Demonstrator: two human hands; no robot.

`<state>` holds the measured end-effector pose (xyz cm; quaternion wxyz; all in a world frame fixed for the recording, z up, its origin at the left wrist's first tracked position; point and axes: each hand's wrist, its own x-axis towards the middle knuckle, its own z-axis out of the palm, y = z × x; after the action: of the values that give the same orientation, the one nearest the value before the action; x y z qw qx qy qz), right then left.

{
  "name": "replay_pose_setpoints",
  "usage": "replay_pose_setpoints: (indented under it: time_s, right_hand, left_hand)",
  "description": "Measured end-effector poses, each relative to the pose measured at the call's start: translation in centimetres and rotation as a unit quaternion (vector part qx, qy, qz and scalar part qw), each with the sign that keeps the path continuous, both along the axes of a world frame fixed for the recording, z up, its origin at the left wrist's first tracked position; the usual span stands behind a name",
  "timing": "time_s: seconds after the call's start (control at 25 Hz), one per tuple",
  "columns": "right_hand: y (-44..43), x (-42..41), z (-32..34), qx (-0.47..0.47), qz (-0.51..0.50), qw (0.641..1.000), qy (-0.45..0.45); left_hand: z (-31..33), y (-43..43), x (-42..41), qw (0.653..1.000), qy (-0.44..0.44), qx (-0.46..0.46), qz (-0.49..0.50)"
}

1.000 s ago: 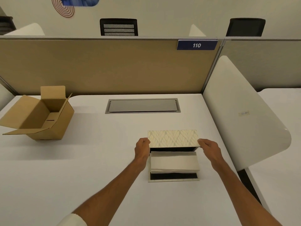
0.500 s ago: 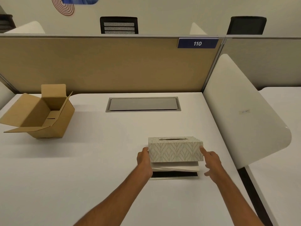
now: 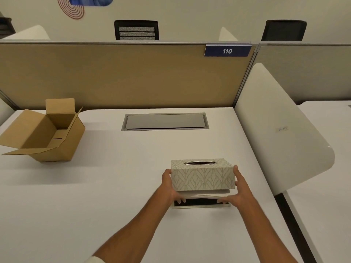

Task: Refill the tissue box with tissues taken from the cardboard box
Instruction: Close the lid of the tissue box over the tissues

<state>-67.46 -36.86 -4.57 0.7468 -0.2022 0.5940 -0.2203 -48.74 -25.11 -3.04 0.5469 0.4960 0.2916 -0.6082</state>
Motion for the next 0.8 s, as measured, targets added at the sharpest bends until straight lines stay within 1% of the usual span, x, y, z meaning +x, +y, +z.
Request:
replay_pose_setpoints:
  time_s: [0.16, 0.28, 0.48, 0.6, 0.68, 0.8]
  right_hand:
    - [0.0, 0.7, 0.6, 0.032, 0.014, 0.999, -0.031]
    - [0.2, 1.0, 0.7, 0.039, -0.023, 0.996, -0.072]
    - [0.2, 1.0, 0.7, 0.022, -0.074, 0.994, -0.074]
    - [0.5, 0.6, 0.4, 0.026, -0.074, 0.995, -0.065]
    - [0.9, 0.4, -0.2, 0.023, -0.069, 0.996, -0.044]
    - [1.4, 0.2, -1.4, 0.019, -0.073, 0.997, -0.034]
  left_hand:
    - [-0.1, -0.2, 0.0, 1.000, -0.010, -0.009, 0.027]
    - [-0.1, 0.0, -0.2, 0.999, -0.027, -0.006, 0.027]
    - [-0.7, 0.2, -0.7, 0.999, -0.023, -0.025, 0.038]
    - [-1.2, 0.6, -0.8, 0.999, -0.029, -0.028, 0.036]
    - [-1.5, 0.9, -0.9, 0.999, -0.032, -0.020, 0.038]
    - [-2.3, 1.3, -1.1, 0.998, -0.059, 0.016, 0.022]
